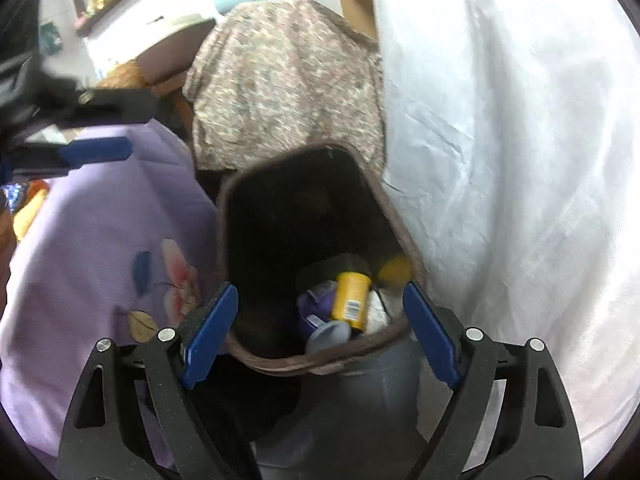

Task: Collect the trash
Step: 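Move both tools back over the table trash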

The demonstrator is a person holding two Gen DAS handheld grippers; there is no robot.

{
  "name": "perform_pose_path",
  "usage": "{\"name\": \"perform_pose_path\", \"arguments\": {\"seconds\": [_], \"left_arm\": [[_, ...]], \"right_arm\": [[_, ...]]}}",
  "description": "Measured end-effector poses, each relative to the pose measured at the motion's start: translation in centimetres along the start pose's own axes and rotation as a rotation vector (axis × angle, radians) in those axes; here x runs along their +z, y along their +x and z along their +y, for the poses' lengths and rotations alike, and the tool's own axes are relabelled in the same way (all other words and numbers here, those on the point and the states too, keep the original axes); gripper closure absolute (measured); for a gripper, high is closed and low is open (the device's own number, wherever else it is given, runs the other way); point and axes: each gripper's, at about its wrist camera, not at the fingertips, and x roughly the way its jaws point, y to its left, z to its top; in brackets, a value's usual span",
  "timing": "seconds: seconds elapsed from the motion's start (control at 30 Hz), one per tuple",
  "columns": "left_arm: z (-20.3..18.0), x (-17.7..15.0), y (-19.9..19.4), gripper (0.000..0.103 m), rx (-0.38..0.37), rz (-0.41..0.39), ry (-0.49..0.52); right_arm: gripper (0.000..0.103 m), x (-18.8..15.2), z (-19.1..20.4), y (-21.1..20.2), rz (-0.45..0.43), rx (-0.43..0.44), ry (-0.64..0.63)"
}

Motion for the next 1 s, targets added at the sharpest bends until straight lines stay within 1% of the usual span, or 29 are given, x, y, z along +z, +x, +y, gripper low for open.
{"name": "perform_pose_path", "arguments": {"seconds": [0.1, 0.2, 0.3, 0.37, 0.47, 0.6, 0.7, 0.8, 0.87, 1.0], "left_arm": [[1.2, -0.8, -2.8, 0.028, 0.019, -0.056, -0.007], [2.7, -1.8, -5.7, 0.025, 0.044, -0.107, -0.024], [4.5, -3.0, -8.9, 0.024, 0.098, -0.158, -0.030], [5.6, -4.0, -10.9, 0.022, 0.135, -0.188, -0.034], [7.5, -5.6, -13.7, 0.020, 0.198, -0.219, -0.039], [9.9, -8.1, -16.9, 0.019, 0.279, -0.246, -0.064], [11.8, -9.9, -18.9, 0.019, 0.310, -0.259, -0.116], [13.3, -11.4, -20.7, 0.019, 0.341, -0.269, -0.149], [14.1, -12.4, -21.7, 0.019, 0.386, -0.277, -0.159], [15.4, -14.4, -23.4, 0.019, 0.449, -0.283, -0.166]], "right_arm": [[0.019, 0.5, 1.8, -0.8, -0.017, 0.023, -0.042], [0.019, 0.9, 4.2, -1.9, -0.034, 0.064, -0.092], [0.019, 1.5, 7.1, -3.2, -0.063, 0.107, -0.151], [0.015, 1.9, 8.7, -4.1, -0.082, 0.133, -0.184], [0.015, 2.3, 11.4, -5.4, -0.105, 0.189, -0.239], [0.015, 2.7, 14.5, -6.4, -0.112, 0.263, -0.301], [0.015, 2.8, 16.4, -6.7, -0.104, 0.312, -0.327], [0.015, 2.9, 18.7, -6.9, -0.077, 0.375, -0.359], [0.015, 2.9, 20.1, -7.0, -0.068, 0.402, -0.383], [0.015, 2.7, 23.1, -7.0, -0.039, 0.446, -0.429]]}}
